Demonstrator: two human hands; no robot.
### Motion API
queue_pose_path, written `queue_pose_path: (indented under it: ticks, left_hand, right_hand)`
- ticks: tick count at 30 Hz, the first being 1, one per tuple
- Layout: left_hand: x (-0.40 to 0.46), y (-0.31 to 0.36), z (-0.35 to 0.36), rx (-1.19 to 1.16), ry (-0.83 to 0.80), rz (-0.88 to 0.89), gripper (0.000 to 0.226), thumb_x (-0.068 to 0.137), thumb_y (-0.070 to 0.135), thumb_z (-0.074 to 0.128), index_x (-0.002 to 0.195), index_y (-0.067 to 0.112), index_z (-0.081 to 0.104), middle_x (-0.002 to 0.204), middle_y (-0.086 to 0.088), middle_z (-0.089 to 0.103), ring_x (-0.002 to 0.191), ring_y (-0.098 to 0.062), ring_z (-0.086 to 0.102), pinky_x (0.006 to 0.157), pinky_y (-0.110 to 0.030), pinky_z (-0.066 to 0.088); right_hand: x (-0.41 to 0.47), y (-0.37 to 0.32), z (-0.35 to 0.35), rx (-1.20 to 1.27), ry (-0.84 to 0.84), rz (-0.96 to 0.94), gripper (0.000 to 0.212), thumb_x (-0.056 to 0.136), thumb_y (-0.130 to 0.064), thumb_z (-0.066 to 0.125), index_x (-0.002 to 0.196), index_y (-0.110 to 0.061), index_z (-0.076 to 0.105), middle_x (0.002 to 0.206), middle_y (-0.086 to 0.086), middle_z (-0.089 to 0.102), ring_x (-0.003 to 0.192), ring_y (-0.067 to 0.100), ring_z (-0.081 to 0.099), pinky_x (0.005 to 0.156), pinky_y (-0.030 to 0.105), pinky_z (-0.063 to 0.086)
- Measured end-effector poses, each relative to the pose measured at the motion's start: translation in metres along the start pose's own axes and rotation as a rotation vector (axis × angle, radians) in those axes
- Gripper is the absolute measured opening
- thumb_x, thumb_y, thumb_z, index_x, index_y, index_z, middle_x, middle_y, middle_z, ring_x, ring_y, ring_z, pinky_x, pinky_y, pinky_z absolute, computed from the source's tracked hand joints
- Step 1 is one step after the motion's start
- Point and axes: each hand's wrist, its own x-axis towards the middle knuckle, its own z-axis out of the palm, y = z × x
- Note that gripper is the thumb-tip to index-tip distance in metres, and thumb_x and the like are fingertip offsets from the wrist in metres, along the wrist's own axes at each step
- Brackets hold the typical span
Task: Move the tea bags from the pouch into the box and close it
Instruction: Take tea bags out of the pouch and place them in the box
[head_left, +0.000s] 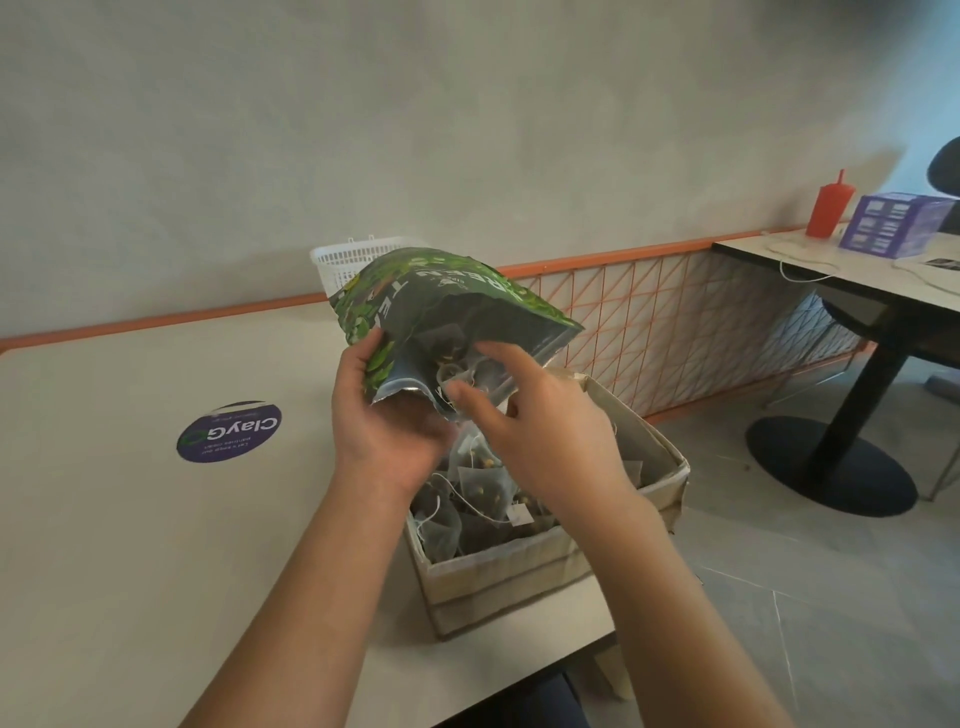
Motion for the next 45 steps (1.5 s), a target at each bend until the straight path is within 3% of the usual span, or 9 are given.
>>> queue_pose_path:
  ticks: [3,8,12,20,22,27,33,38,45]
  left_hand:
    - [0.001,0.000,-0.001,0.008,0.017,0.001,0.034,0.087,0.042,0.058,0.102,0.016,0.074,0.114,-0.002,0.068,0.108,-0.022,0.057,0.064,-0.022,0.040]
    - [0.002,-0.001,-0.002,0.007,0.032,-0.002,0.035,0.087,0.042,0.059,0.091,0.014,0.080,0.112,-0.005,0.069,0.113,-0.026,0.057,0.098,-0.025,0.036]
    - [0.002,0.000,0.000,-0.016,0.017,0.031,0.033,0.088,0.040,0.058,0.094,0.015,0.078,0.110,-0.005,0.072,0.105,-0.025,0.068,0.083,-0.031,0.056]
    - [0.012,0.011,-0.006,-0.086,-0.102,0.072,0.037,0.092,0.041,0.053,0.114,0.017,0.071,0.144,-0.007,0.056,0.135,-0.032,0.050,0.114,-0.051,0.034]
    - [0.012,0.012,-0.007,-0.072,-0.107,0.077,0.038,0.093,0.042,0.052,0.114,0.017,0.072,0.144,-0.009,0.056,0.134,-0.033,0.051,0.113,-0.052,0.035]
    - [0.012,0.012,-0.008,-0.062,-0.143,0.070,0.041,0.094,0.043,0.050,0.123,0.019,0.065,0.148,-0.008,0.052,0.137,-0.033,0.047,0.111,-0.053,0.037]
    - [0.008,0.012,-0.003,-0.051,-0.117,0.062,0.039,0.092,0.042,0.051,0.095,0.015,0.080,0.123,-0.010,0.068,0.129,-0.031,0.055,0.108,-0.052,0.041]
    - [0.007,0.013,-0.002,-0.060,-0.097,0.057,0.035,0.087,0.040,0.057,0.095,0.015,0.080,0.126,-0.010,0.067,0.129,-0.033,0.056,0.108,-0.052,0.041]
    - [0.004,0.013,-0.001,-0.054,-0.091,0.063,0.033,0.083,0.039,0.060,0.093,0.016,0.081,0.119,-0.011,0.070,0.126,-0.032,0.058,0.103,-0.053,0.046]
  right_hand:
    - [0.003,0.000,0.008,-0.075,-0.014,0.041,0.054,0.088,-0.069,0.044,0.133,-0.039,0.044,0.084,-0.002,0.070,0.089,0.021,0.066,0.067,0.032,0.049]
    - [0.002,0.002,0.010,-0.002,-0.026,0.050,0.030,0.090,-0.056,0.052,0.113,-0.038,0.058,0.061,-0.010,0.051,0.066,0.013,0.057,0.056,0.026,0.042]
    - [-0.002,0.010,0.007,0.217,0.017,0.021,0.012,0.089,-0.045,0.059,0.092,-0.033,0.061,0.048,-0.008,0.047,0.042,0.006,0.041,0.047,0.022,0.031]
    - [-0.002,0.041,-0.022,0.675,0.176,0.056,0.009,0.089,-0.019,0.068,0.085,-0.013,0.062,0.063,0.005,0.050,0.053,0.007,0.041,0.048,0.014,0.037]
    - [0.002,0.050,-0.023,0.634,0.236,0.088,0.009,0.088,-0.017,0.067,0.085,-0.010,0.062,0.072,0.012,0.056,0.058,0.008,0.046,0.052,0.014,0.041]
    - [0.025,0.078,-0.013,0.198,0.158,0.125,0.005,0.086,-0.025,0.065,0.086,-0.020,0.065,0.087,-0.006,0.063,0.076,0.011,0.058,0.065,0.026,0.049]
    - [0.043,0.089,-0.004,-0.309,-0.041,0.045,0.015,0.090,-0.025,0.058,0.096,-0.028,0.072,0.095,-0.007,0.062,0.098,0.018,0.051,0.087,0.035,0.037]
    - [0.047,0.085,-0.003,-0.398,-0.236,0.064,0.021,0.091,-0.029,0.055,0.097,-0.037,0.073,0.105,-0.010,0.060,0.108,0.018,0.046,0.094,0.040,0.026]
    - [0.041,0.081,0.000,-0.383,-0.181,0.072,0.025,0.094,-0.031,0.051,0.113,-0.039,0.065,0.116,-0.013,0.057,0.111,0.016,0.040,0.085,0.038,0.016]
